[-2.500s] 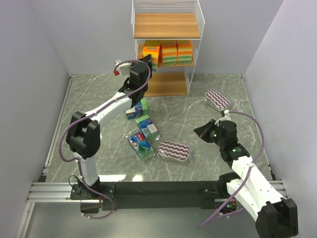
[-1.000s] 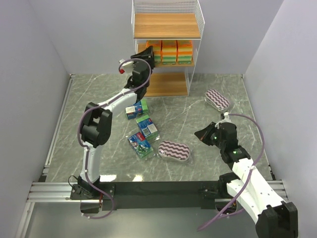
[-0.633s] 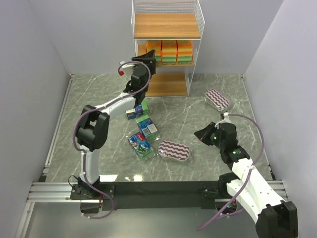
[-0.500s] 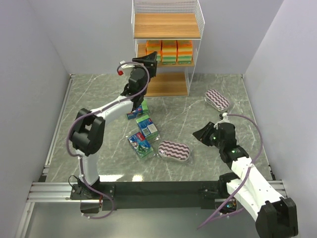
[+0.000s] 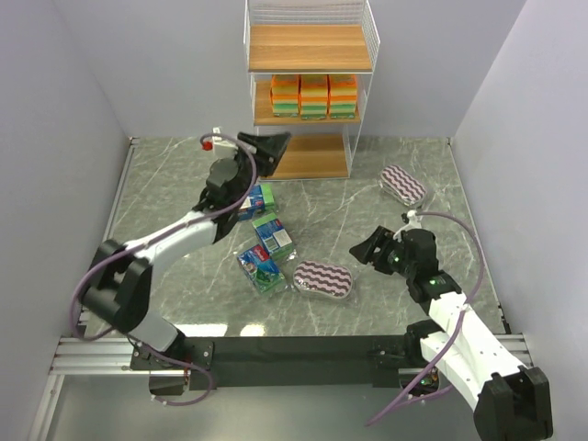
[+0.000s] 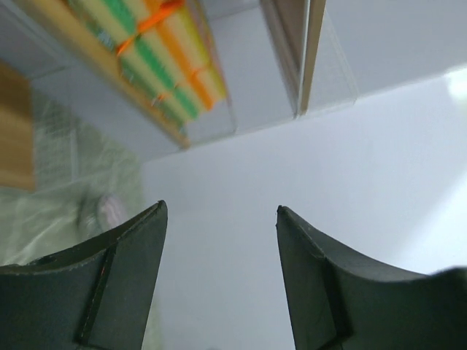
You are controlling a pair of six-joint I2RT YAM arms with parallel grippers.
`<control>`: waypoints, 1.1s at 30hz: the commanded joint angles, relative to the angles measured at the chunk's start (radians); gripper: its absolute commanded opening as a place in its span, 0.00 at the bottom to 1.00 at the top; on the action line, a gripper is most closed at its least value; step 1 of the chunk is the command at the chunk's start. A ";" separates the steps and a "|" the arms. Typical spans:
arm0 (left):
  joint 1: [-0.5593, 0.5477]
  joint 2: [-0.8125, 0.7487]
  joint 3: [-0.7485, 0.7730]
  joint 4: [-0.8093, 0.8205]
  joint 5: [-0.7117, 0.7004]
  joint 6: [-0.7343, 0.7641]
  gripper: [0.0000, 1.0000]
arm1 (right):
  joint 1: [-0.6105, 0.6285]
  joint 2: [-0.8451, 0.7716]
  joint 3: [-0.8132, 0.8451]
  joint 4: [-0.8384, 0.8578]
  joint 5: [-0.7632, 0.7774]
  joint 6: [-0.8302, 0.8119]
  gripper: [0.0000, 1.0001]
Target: Place and organize the cleaning sponges onto the shelf
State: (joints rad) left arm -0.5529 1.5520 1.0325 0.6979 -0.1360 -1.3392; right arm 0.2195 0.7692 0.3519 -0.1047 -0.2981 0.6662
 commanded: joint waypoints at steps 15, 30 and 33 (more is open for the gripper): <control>-0.004 -0.633 -0.413 -0.408 0.246 0.341 0.67 | 0.230 0.088 -0.108 0.017 -0.016 0.121 0.53; 0.004 -0.705 -0.459 -0.514 0.250 0.399 0.67 | 0.095 -0.005 0.027 -0.062 0.022 0.156 0.00; 0.005 -0.713 -0.447 -0.531 0.253 0.408 0.66 | 0.046 -0.001 0.067 -0.058 0.020 0.162 0.00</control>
State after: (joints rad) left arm -0.5529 0.8646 0.5755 0.1715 0.1051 -0.9665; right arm 0.3077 0.7792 0.3435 -0.1646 -0.2985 0.8165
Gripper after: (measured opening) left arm 0.666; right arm 0.022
